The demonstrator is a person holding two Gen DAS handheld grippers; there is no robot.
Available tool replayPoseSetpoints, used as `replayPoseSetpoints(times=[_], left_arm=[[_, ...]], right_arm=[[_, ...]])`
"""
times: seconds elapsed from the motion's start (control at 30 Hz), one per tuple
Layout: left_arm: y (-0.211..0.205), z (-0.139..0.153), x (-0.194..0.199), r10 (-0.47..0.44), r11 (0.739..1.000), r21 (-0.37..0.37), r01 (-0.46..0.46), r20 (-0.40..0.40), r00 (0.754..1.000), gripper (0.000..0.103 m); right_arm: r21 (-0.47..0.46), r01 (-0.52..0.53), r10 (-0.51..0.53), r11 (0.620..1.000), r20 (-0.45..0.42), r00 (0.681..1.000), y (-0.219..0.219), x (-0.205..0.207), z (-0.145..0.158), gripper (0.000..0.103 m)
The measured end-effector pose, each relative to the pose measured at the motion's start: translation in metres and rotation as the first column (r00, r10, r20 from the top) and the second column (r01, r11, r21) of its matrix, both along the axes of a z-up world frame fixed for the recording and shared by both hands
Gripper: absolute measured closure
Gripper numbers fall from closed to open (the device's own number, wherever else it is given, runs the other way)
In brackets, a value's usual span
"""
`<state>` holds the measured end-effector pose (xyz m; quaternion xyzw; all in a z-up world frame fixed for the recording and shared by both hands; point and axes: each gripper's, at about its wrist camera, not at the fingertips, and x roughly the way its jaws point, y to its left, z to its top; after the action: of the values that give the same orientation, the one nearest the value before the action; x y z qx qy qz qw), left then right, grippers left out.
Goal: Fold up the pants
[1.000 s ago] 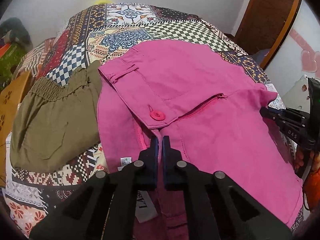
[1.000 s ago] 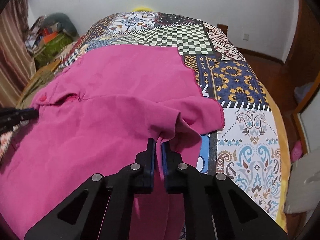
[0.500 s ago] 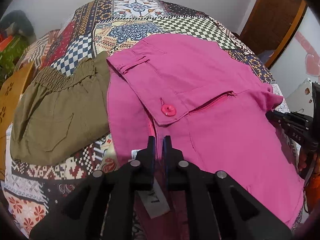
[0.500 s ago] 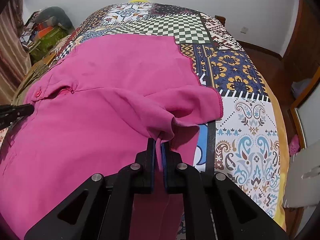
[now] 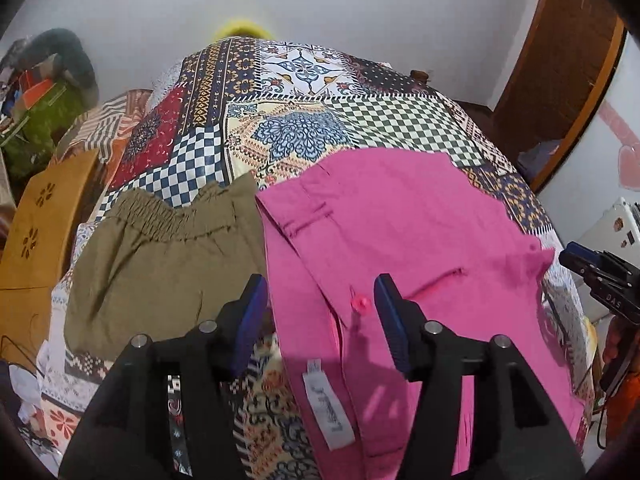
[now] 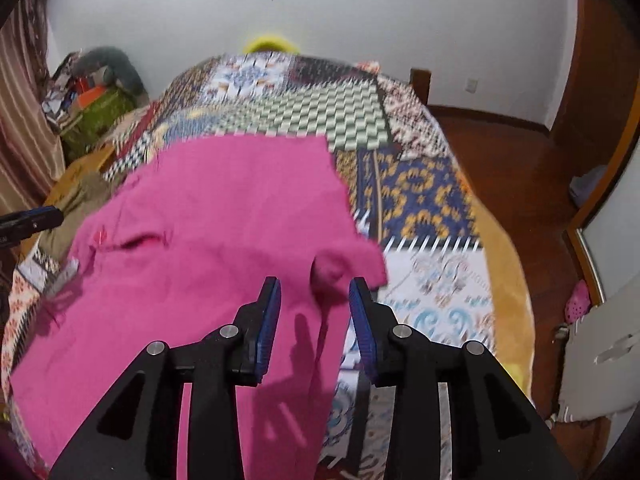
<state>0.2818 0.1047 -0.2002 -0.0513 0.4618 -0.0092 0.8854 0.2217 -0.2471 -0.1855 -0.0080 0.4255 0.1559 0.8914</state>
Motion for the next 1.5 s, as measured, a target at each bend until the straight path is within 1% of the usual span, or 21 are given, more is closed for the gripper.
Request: replayPoseSetpoints(times=[0.07, 0.2, 0.27, 0.47, 0.77, 0.83, 0.87, 0.97, 1.07, 1.1, 1.13, 1.2, 1.23, 1.33, 1.4, 1.5], left_arm=[[0.002, -0.002, 0.009, -0.005, 1.000, -0.016, 0.005, -0.011, 1.000, 0.048], [0.003, -0.015, 0.025, -0.011, 1.000, -0.018, 0.010, -0.041, 0.999, 0.048], [0.002, -0.023, 0.033, -0.015, 1.000, -0.025, 0.014, -0.063, 0.998, 0.048], [0.002, -0.048, 0.048, -0.033, 0.998, -0.049, 0.027, -0.117, 0.993, 0.048], [0.000, -0.065, 0.063, -0.032, 0.998, -0.065, 0.024, -0.123, 0.992, 0.048], [-0.001, -0.067, 0.065, -0.038, 0.997, -0.072, 0.029, -0.115, 0.993, 0.050], [-0.002, -0.068, 0.066, -0.039, 0.997, -0.075, 0.030, -0.113, 0.993, 0.055], [-0.005, -0.068, 0.066, -0.047, 0.997, -0.063, 0.041, -0.102, 0.994, 0.063], [-0.009, -0.067, 0.065, -0.061, 0.998, -0.035, 0.058, -0.095, 0.994, 0.068], [-0.010, -0.066, 0.065, -0.063, 0.998, -0.029, 0.061, -0.093, 0.994, 0.071], [-0.010, -0.065, 0.064, -0.064, 0.998, -0.024, 0.062, -0.089, 0.994, 0.072], [-0.009, -0.063, 0.064, -0.061, 0.998, -0.014, 0.060, -0.079, 0.995, 0.080], [-0.009, -0.062, 0.064, -0.059, 0.998, -0.011, 0.058, -0.075, 0.995, 0.082], [-0.009, -0.058, 0.063, -0.064, 0.998, 0.003, 0.064, -0.059, 0.996, 0.084], [-0.011, -0.057, 0.061, -0.064, 0.997, 0.027, 0.066, -0.049, 0.997, 0.084], [-0.012, -0.056, 0.060, -0.061, 0.997, 0.054, 0.062, -0.032, 0.998, 0.084]], right_arm=[[-0.009, 0.006, -0.006, 1.000, 0.009, 1.000, 0.003, 0.005, 0.002, 0.068], [-0.032, 0.009, -0.008, 0.999, 0.011, 1.000, 0.005, 0.022, -0.003, 0.068], [-0.039, 0.009, -0.009, 0.999, 0.002, 1.000, 0.007, 0.031, -0.009, 0.068], [-0.017, 0.003, -0.004, 1.000, -0.050, 0.999, 0.010, 0.057, -0.029, 0.068], [-0.036, -0.013, 0.009, 0.999, -0.118, 0.993, 0.013, 0.074, -0.057, 0.068], [-0.032, -0.020, 0.017, 0.999, -0.112, 0.994, 0.014, 0.075, -0.058, 0.067], [-0.032, -0.023, 0.019, 0.999, -0.111, 0.994, 0.014, 0.075, -0.058, 0.067], [-0.023, -0.040, 0.037, 0.999, -0.113, 0.993, 0.017, 0.075, -0.059, 0.065], [-0.029, -0.049, 0.045, 0.998, -0.112, 0.993, 0.019, 0.075, -0.060, 0.068], [-0.031, -0.050, 0.046, 0.998, -0.111, 0.993, 0.020, 0.075, -0.060, 0.072], [-0.032, -0.052, 0.048, 0.998, -0.109, 0.993, 0.021, 0.075, -0.060, 0.081], [-0.034, -0.060, 0.056, 0.998, -0.108, 0.993, 0.023, 0.074, -0.060, 0.087], [-0.036, -0.062, 0.058, 0.997, -0.106, 0.993, 0.024, 0.074, -0.060, 0.090], [-0.069, -0.074, 0.069, 0.995, -0.079, 0.995, 0.030, 0.071, -0.059, 0.094], [-0.095, -0.074, 0.069, 0.993, -0.048, 0.996, 0.033, 0.069, -0.056, 0.095], [-0.110, -0.070, 0.067, 0.991, -0.032, 0.997, 0.032, 0.069, -0.055, 0.096]])
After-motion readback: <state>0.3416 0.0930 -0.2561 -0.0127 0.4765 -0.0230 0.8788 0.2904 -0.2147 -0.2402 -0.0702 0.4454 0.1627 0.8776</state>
